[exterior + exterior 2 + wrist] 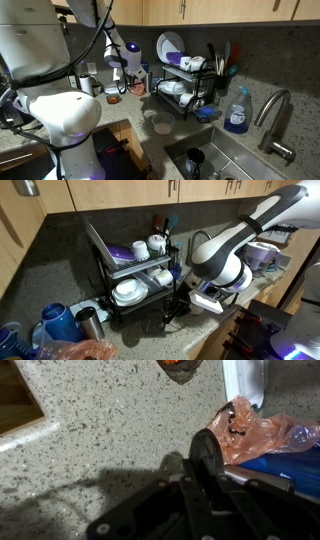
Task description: Take the cover off the bowl and put in on the rack
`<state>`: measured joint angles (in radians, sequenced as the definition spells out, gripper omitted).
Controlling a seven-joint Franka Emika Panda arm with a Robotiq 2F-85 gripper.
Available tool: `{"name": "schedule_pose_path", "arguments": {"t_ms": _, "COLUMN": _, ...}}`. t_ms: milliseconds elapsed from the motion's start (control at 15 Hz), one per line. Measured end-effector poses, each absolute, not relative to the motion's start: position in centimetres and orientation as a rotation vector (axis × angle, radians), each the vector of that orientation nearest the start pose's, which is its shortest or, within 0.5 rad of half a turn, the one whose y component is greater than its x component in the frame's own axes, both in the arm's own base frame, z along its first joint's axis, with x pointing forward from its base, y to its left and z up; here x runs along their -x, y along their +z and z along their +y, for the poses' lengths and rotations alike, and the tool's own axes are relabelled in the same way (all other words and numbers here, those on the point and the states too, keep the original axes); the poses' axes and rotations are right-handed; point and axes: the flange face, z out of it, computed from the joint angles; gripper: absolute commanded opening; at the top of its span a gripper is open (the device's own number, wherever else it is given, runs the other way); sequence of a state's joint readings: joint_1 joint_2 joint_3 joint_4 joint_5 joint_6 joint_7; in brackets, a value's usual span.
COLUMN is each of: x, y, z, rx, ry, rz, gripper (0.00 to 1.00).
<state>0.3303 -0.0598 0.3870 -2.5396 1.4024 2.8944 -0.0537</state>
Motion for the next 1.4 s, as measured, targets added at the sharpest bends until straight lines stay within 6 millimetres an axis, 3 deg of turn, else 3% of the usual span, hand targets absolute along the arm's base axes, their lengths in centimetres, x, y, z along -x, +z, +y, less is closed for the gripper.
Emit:
{"name": "schedule_pose_path", "arguments": {"t_ms": 333, "x": -38.2, "y": 31.2, "z": 25.1, "rx": 2.346, "ry": -0.164, "rz": 0.747, "gripper": 0.04}}
{"name": "schedule_pose_path", "arguments": {"t_ms": 800, "x": -41.6, "y": 35.8, "z": 23.1, "rx": 1.981, "ry": -0.194, "rz": 1.059, "gripper": 0.04}}
{"name": "schedule_pose_path", "arguments": {"t_ms": 1400, "x": -42.7, "y": 41.4, "z": 20.2, "rx": 1.479, "ry": -0.332, "rz": 1.259, "gripper": 0.04}}
